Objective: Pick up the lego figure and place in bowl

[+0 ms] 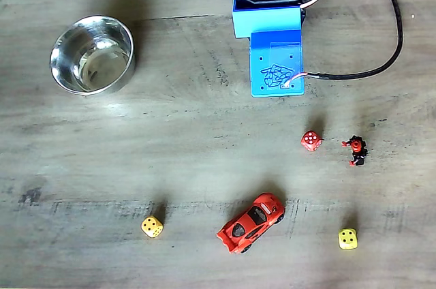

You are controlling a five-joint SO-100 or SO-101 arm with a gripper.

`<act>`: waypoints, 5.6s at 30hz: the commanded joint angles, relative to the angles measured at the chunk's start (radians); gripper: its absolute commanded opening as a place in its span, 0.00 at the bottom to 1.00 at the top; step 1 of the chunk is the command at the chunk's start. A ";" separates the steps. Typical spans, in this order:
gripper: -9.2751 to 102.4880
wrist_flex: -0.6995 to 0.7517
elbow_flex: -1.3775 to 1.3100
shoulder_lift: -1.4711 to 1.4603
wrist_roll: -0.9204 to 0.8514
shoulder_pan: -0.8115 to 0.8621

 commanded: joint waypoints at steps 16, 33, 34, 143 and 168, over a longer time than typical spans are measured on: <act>0.08 -0.002 -0.003 0.011 0.005 0.005; 0.08 -0.002 -0.003 0.011 -0.008 0.005; 0.08 -0.002 -0.003 0.011 -0.008 0.005; 0.08 -0.494 -1.215 -1.459 0.011 -0.291; 0.08 -0.333 -1.509 -1.660 0.505 -0.295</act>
